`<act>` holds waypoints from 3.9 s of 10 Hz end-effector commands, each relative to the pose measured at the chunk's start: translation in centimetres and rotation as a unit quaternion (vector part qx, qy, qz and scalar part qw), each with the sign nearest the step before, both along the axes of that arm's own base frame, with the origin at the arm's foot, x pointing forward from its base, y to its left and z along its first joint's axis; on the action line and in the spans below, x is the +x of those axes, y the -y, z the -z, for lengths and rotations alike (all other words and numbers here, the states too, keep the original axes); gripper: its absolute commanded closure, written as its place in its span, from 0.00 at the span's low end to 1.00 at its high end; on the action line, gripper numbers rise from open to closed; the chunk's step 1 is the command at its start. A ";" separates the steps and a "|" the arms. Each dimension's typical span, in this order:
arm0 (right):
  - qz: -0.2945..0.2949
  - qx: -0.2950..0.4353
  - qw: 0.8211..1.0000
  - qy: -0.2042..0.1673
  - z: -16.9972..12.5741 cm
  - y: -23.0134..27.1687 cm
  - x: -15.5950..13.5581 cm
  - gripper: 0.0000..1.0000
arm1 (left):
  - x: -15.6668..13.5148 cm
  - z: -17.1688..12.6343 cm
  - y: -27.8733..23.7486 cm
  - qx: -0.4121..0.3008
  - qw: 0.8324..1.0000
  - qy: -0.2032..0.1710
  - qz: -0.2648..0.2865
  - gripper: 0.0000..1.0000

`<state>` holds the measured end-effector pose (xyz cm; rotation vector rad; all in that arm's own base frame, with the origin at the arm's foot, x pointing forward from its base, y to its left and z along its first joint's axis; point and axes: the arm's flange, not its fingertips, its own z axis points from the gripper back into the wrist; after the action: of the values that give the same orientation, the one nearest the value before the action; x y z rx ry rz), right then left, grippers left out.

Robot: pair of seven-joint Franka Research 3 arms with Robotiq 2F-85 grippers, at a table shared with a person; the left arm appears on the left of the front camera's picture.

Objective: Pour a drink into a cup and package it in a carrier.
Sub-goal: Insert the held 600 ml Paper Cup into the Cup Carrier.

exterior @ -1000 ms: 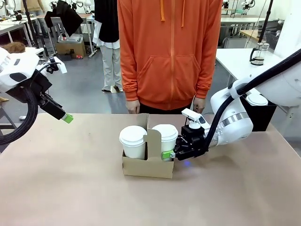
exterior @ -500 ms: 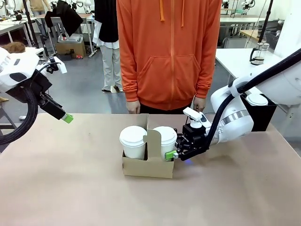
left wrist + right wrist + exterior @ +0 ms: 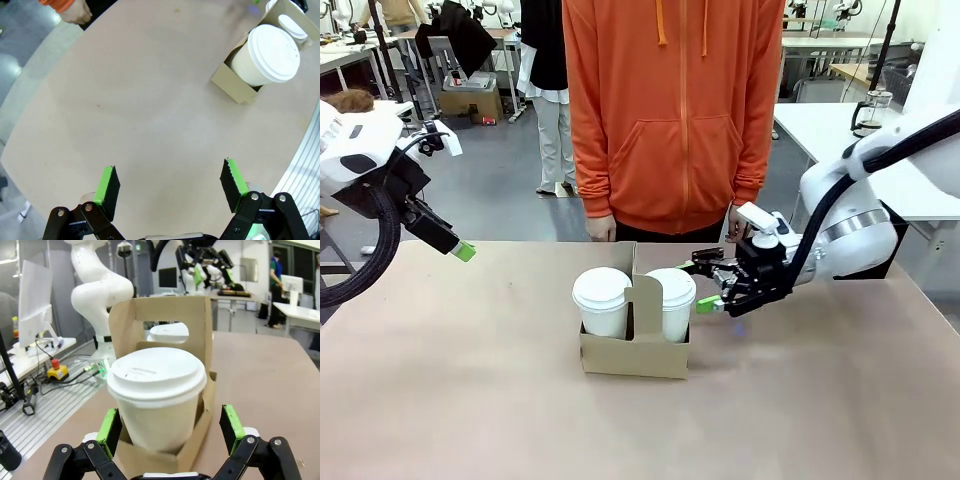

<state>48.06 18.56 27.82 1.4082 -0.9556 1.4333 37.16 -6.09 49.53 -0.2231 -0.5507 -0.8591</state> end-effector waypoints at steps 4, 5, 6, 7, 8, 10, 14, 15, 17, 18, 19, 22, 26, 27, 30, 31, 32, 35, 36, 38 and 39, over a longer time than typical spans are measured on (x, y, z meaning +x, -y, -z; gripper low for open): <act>0.191 -0.132 0.972 -0.040 -7.9 9.7 -3.6 0.00 | 0.0 0.1 -0.1 0.002 1.000 0.000 0.002 0.00; 0.265 -0.161 0.949 -0.061 -9.8 12.4 -4.8 0.00 | 0.0 0.1 -0.1 0.002 1.000 0.000 0.002 0.00; 0.304 -0.173 0.933 -0.085 -11.3 14.6 -5.9 0.00 | 0.0 0.1 -0.1 0.002 1.000 0.000 0.002 0.00; 0.356 -0.184 0.911 -0.101 -12.5 17.0 -7.0 0.00 | 0.0 0.1 -0.1 0.002 1.000 0.000 0.002 0.00; 0.393 -0.189 0.893 -0.109 -13.1 18.9 -8.0 0.00 | 0.0 0.1 -0.1 0.002 1.000 0.000 0.002 0.00; 0.447 -0.199 0.865 -0.110 -13.8 22.0 -9.9 0.00 | 0.0 0.1 -0.1 0.002 1.000 0.000 0.002 0.00; 0.472 -0.221 0.848 -0.099 -12.7 22.4 -10.2 0.00 | 0.0 0.1 -0.1 0.002 1.000 0.000 0.002 0.00; 0.457 -0.194 0.862 -0.101 -13.6 23.4 -9.1 0.00 | 0.0 0.1 -0.1 0.002 1.000 0.000 0.002 0.00; 0.457 -0.194 0.862 -0.101 -13.6 23.4 -9.1 0.00 | 0.0 0.1 -0.1 0.002 1.000 0.000 0.002 0.00; 0.457 -0.194 0.862 -0.101 -13.6 23.4 -9.1 0.00 | 0.0 0.1 -0.1 0.002 1.000 0.000 0.002 0.00; 0.457 -0.194 0.862 -0.101 -13.6 23.4 -9.1 0.00 | 0.0 0.1 -0.1 0.002 1.000 0.000 0.002 0.00; 0.457 -0.194 0.862 -0.101 -13.6 23.4 -9.1 0.00 | 0.0 0.1 -0.1 0.002 1.000 0.000 0.002 0.00; 0.457 -0.194 0.862 -0.101 -13.6 23.4 -9.1 0.00 | 0.0 0.1 -0.1 0.002 1.000 0.000 0.002 0.00; 0.457 -0.194 0.862 -0.101 -13.6 23.4 -9.1 0.00 | 0.0 0.1 -0.1 0.002 1.000 0.000 0.002 0.00; 0.457 -0.194 0.862 -0.101 -13.6 23.4 -9.1 0.00 | 0.0 0.1 -0.1 0.002 1.000 0.000 0.002 0.00; 0.457 -0.194 0.862 -0.101 -13.6 23.4 -9.1 0.00 | 0.0 0.1 -0.1 0.002 1.000 0.000 0.002 0.00; 0.457 -0.194 0.862 -0.101 -13.6 23.4 -9.1 0.00 | 0.0 0.1 -0.1 0.002 1.000 0.000 0.002 0.00; 0.457 -0.194 0.862 -0.101 -13.6 23.4 -9.1 0.00 | 0.0 0.1 -0.1 0.002 1.000 0.000 0.002 0.00; 0.457 -0.194 0.862 -0.101 -13.6 23.4 -9.1 0.00 | 0.0 0.1 -0.1 0.002 1.000 0.000 0.002 0.00; 0.457 -0.194 0.862 -0.101 -13.6 23.4 -9.1 0.00 | 0.0 0.1 -0.1 0.002 1.000 0.000 0.002 0.00; 0.457 -0.194 0.862 -0.101 -13.6 23.4 -9.1 0.00 | 0.0 0.1 -0.1 0.002 1.000 0.000 0.002 0.00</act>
<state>39.08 -4.82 41.22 0.6046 -0.9286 0.6711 37.14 -6.11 49.57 -0.2205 -0.5510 -0.8593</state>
